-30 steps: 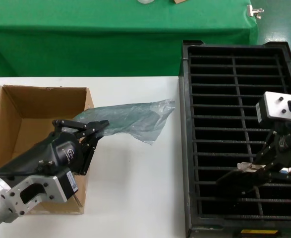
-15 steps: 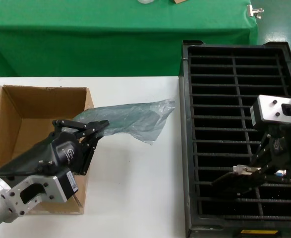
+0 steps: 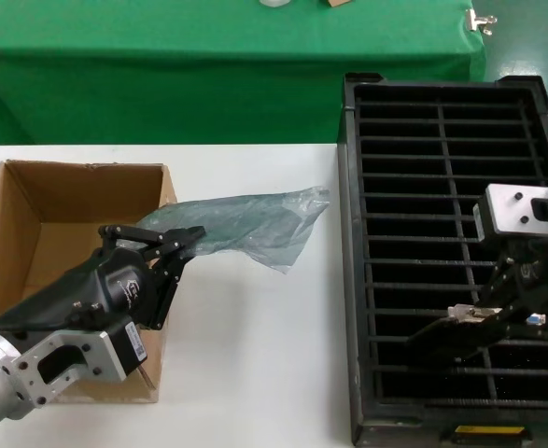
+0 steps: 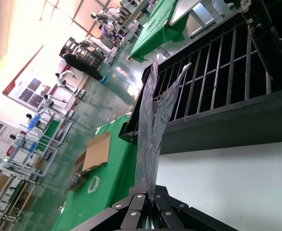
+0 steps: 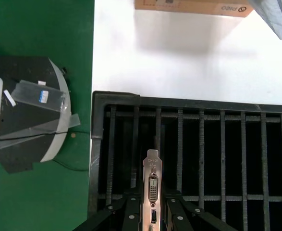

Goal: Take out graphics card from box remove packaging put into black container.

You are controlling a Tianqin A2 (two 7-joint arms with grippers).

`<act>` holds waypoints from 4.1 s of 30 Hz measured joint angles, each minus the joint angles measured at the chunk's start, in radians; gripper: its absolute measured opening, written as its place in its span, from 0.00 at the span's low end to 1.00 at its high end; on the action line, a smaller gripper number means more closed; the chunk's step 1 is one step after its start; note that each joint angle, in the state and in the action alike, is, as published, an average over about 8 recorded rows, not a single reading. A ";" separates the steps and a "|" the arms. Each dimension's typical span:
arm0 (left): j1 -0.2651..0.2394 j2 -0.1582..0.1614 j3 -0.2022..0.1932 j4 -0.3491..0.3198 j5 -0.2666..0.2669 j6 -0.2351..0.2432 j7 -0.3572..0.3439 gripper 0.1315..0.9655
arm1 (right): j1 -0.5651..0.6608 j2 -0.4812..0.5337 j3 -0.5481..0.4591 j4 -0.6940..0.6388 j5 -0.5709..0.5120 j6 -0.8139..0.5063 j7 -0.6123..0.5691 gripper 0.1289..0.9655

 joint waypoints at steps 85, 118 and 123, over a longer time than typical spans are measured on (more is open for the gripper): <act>-0.209 0.604 -0.127 0.163 0.594 0.654 -1.188 0.01 | 0.006 0.014 0.002 0.067 -0.029 0.001 -0.026 0.99; -0.156 0.517 -0.146 -0.045 0.488 0.411 -1.033 0.33 | -0.006 0.011 0.010 0.067 -0.026 0.012 -0.031 1.00; -0.145 0.509 -0.142 -0.033 0.446 0.373 -0.995 0.48 | -0.063 -0.007 0.051 0.065 -0.010 0.068 -0.056 1.00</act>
